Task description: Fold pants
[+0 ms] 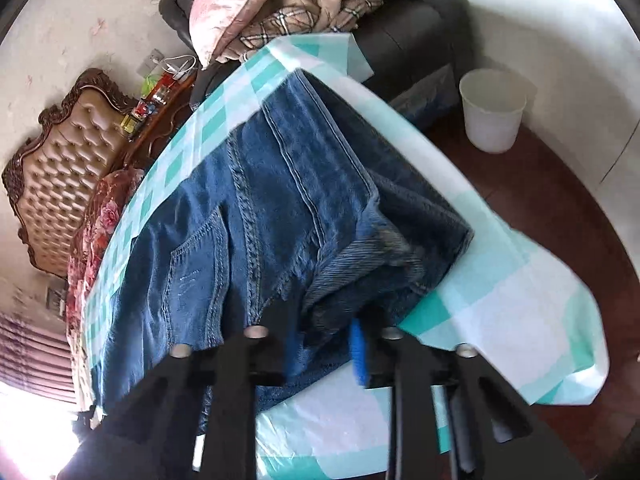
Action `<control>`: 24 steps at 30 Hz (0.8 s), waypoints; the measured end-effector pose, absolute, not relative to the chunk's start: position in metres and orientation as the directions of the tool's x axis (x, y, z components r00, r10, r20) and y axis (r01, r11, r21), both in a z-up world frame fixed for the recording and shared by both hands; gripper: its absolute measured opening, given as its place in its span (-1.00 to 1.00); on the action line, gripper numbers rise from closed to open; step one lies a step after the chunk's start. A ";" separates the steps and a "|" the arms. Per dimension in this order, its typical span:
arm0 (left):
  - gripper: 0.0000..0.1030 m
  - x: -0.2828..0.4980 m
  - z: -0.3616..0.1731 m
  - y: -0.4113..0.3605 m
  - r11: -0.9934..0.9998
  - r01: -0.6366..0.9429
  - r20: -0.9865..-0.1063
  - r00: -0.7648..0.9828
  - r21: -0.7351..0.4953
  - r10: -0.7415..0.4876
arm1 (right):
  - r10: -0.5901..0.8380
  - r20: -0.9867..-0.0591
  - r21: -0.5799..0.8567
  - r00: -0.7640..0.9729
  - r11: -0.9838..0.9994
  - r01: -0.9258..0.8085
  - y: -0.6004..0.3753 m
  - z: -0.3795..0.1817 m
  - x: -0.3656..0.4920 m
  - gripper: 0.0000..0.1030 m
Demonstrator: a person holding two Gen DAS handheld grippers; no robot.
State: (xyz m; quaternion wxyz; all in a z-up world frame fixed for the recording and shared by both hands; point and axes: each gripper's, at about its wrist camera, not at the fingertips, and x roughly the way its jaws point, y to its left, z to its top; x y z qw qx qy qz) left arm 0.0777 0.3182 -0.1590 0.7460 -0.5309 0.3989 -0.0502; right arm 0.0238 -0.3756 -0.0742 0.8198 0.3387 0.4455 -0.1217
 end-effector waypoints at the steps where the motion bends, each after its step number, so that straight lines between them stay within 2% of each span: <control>1: -0.56 0.079 -0.165 0.325 0.399 -0.376 -0.542 0.678 -0.836 -0.497 | 0.100 -0.813 0.445 0.573 0.742 0.502 -0.376 -0.073 0.024 -0.71; 2: -0.96 0.082 -0.168 0.330 0.391 -0.391 -0.549 0.673 -0.833 -0.496 | 0.098 -0.816 0.440 0.570 0.744 0.503 -0.378 -0.072 0.028 -0.75; 4: -0.95 0.094 -0.162 0.335 0.411 -0.400 -0.568 0.661 -0.819 -0.490 | 0.087 -0.823 0.415 0.561 0.766 0.490 -0.378 -0.059 0.039 -0.79; 7: -0.96 0.094 -0.104 0.326 0.512 -0.321 -0.565 0.696 -0.797 -0.443 | 0.117 -0.754 0.467 0.647 0.788 0.402 -0.379 -0.010 0.041 -0.81; 9: -0.96 0.074 -0.081 0.320 0.556 -0.299 -0.571 0.708 -0.776 -0.416 | 0.060 -0.741 0.422 0.669 0.817 0.393 -0.384 0.011 0.028 -0.81; 13: -0.95 0.043 -0.135 0.311 0.545 -0.386 -0.644 0.631 -0.744 -0.432 | 0.067 -0.846 0.360 0.529 0.804 0.473 -0.400 -0.048 0.028 -0.81; 15: -0.95 0.037 -0.159 0.315 0.501 -0.407 -0.631 0.633 -0.764 -0.448 | 0.031 -0.878 0.292 0.477 0.826 0.483 -0.397 -0.071 0.034 -0.81; 18: -0.95 0.039 -0.163 0.316 0.503 -0.399 -0.627 0.633 -0.767 -0.454 | -0.023 -0.879 0.236 0.477 0.847 0.476 -0.389 -0.070 0.034 -0.81; 21: -0.94 0.037 -0.154 0.320 0.513 -0.369 -0.609 0.652 -0.775 -0.452 | -0.041 -0.850 0.240 0.525 0.857 0.456 -0.384 -0.049 0.025 -0.81; 24: -0.79 0.039 -0.160 0.326 0.510 -0.385 -0.617 0.653 -0.769 -0.439 | -0.069 -0.860 0.197 0.506 0.869 0.454 -0.382 -0.053 0.031 -0.81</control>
